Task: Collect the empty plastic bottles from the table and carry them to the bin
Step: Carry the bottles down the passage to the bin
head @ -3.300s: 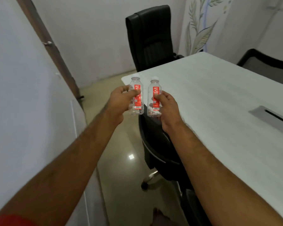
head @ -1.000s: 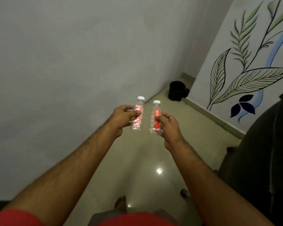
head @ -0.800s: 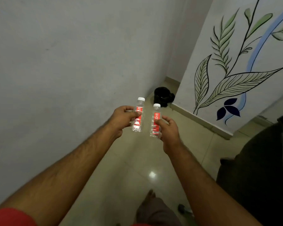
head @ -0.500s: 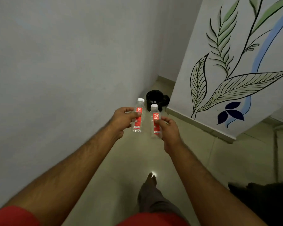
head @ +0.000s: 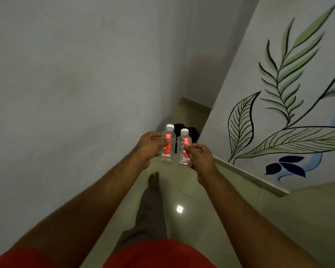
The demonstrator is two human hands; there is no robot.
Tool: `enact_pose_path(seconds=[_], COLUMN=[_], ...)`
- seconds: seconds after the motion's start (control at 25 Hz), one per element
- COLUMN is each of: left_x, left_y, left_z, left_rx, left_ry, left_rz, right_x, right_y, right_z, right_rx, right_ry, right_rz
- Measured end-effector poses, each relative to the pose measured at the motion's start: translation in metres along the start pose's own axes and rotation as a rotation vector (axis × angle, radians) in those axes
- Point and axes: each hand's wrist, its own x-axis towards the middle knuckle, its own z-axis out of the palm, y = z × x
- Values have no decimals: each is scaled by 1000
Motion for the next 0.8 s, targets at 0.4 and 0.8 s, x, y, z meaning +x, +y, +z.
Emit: enact_pose_path(seconds=[0.4,0.8], left_x=[334,574], left_y=[28,-116], left_z=[25,85], left_rx=[122,504], left_ry=[-57,-91], left_rz=[-127,-143], right_x=[323,551], right_y=[-23,117], right_z=[69,75], right_rx=[-67,-204], right_ry=[136,111], right_rz=[232,357])
